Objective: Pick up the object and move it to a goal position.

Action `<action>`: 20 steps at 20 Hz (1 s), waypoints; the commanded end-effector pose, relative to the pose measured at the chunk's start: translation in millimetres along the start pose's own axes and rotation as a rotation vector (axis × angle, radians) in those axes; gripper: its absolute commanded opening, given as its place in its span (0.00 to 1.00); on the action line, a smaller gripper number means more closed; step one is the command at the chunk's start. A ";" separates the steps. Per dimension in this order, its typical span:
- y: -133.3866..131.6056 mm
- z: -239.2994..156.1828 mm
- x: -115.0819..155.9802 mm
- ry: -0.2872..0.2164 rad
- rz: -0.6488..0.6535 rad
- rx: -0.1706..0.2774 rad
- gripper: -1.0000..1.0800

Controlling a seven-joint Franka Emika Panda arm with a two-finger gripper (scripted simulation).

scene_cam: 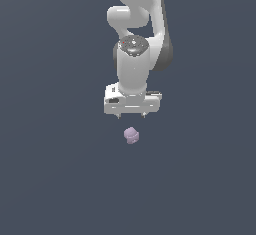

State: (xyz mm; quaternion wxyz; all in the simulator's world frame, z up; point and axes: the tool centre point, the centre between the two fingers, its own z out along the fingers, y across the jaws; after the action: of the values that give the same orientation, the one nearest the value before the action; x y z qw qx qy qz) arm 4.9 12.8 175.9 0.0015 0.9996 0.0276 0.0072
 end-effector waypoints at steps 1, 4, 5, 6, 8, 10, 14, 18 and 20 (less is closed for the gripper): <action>0.0 0.0 0.0 0.000 0.000 0.000 0.96; -5.0 -0.8 0.5 0.002 0.000 0.004 0.96; -8.9 -1.4 0.9 0.004 0.000 0.007 0.96; -14.0 -2.2 1.4 0.006 0.001 0.010 0.96; -24.2 -3.8 2.3 0.010 0.001 0.018 0.96; -30.2 -4.6 2.7 0.013 0.000 0.022 0.96; -30.0 -4.7 2.7 0.012 0.001 0.022 0.96; -29.9 -3.6 3.0 0.012 -0.004 0.022 0.96; -29.2 -1.2 3.5 0.012 -0.014 0.021 0.96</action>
State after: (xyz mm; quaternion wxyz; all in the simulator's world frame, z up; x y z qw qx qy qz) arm 6.5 42.7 178.8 -0.0095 0.9994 0.0317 0.0132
